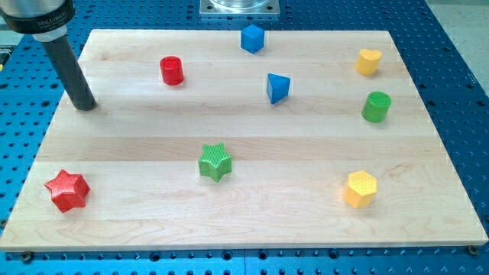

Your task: Move your arm above the red circle

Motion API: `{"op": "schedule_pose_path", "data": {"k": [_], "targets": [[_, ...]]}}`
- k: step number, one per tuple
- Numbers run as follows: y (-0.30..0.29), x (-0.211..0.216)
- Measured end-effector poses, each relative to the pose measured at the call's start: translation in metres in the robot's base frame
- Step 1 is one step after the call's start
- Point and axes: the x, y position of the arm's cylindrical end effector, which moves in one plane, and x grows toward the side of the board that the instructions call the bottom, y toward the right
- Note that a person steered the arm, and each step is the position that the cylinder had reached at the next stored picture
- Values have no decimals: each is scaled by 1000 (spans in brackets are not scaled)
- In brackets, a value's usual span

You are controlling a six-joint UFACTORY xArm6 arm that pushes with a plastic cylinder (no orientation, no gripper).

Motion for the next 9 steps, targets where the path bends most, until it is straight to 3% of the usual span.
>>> {"op": "schedule_pose_path", "data": {"k": [1, 3, 6, 7, 9], "targets": [[1, 1], [50, 55], [52, 59], [126, 71], [182, 46]]}}
